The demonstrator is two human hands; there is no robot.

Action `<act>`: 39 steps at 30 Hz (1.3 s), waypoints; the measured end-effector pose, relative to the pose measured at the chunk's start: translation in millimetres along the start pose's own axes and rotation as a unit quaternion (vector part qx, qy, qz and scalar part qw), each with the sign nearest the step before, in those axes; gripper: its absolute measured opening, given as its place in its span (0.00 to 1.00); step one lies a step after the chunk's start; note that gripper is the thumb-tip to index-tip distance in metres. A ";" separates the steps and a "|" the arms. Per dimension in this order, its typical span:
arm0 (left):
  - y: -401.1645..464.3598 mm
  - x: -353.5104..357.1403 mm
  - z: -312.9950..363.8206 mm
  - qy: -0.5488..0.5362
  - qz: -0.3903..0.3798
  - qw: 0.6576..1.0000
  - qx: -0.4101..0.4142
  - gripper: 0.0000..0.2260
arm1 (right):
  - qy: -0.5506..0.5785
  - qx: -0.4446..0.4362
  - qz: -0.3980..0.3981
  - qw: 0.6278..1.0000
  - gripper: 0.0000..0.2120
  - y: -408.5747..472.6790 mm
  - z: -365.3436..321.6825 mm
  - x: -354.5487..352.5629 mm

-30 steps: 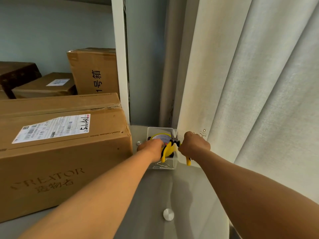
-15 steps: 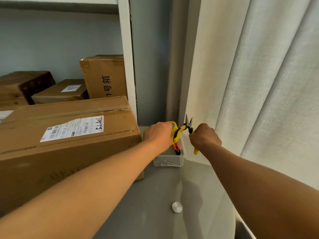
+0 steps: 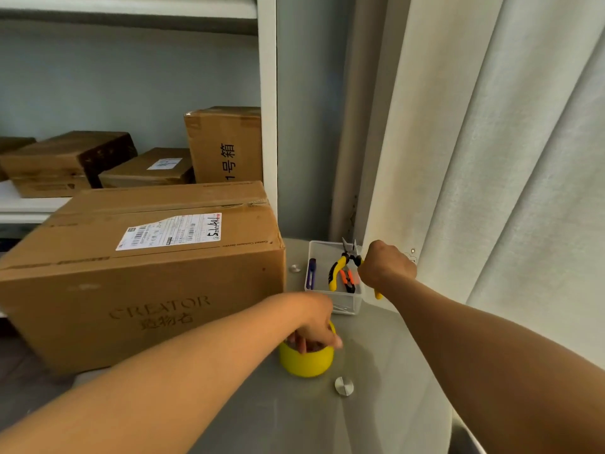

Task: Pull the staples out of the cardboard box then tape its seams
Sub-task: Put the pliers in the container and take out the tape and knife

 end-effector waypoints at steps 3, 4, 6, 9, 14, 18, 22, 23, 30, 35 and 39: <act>3.5 -22.0 -10.8 -0.014 0.107 0.992 -0.067 0.12 | 0.000 0.000 -0.020 1.000 0.15 13.9 -3.0 3.4; 9.2 -28.2 -12.2 -0.012 0.144 0.986 -0.078 0.16 | 0.005 -0.001 -0.028 1.000 0.15 20.7 -4.0 3.4; 23.7 -34.0 -14.0 -0.039 0.174 0.981 -0.073 0.25 | 0.026 -0.005 -0.041 0.999 0.16 32.2 -8.0 4.9; 42.8 -36.4 -11.8 -0.078 0.174 0.981 -0.047 0.38 | 0.051 -0.009 -0.054 0.997 0.15 43.9 -14.8 8.5; 67.9 -41.7 -13.1 -0.099 0.181 0.978 -0.021 0.46 | 0.063 -0.012 -0.055 0.996 0.15 60.7 -20.3 17.2; 86.6 -38.5 -17.2 -0.161 0.220 0.962 0.000 0.42 | 0.067 -0.001 -0.060 0.996 0.19 68.4 -18.1 24.3; 98.2 -39.7 -16.7 -0.168 0.254 0.953 0.000 0.32 | 0.025 -0.012 -0.060 0.998 0.18 74.9 -20.5 32.3; 100.8 -39.6 -16.2 -0.165 0.256 0.952 -0.002 0.30 | 0.009 -0.018 -0.063 0.998 0.17 77.0 -22.8 33.9; 107.3 -43.9 -21.0 -0.207 0.229 0.951 -0.002 0.22 | -0.199 -0.045 -0.002 0.979 0.20 79.1 -22.1 29.0; 106.4 -47.4 -23.6 -0.220 0.206 0.953 0.021 0.21 | -0.231 -0.018 -0.060 0.971 0.21 80.1 -13.3 47.4; 104.7 -49.1 -24.9 -0.235 0.185 0.953 0.053 0.19 | -0.243 -0.013 -0.045 0.969 0.21 84.5 -18.3 53.3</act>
Point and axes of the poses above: each hand's wrist, its own y-axis towards the middle knuckle, its own x-axis out of the palm, z = x × y, the point moved 3 cm from there along y, towards the middle knuckle, and after that the axes turned 15 degrees about -z, right-handed, at the moved point
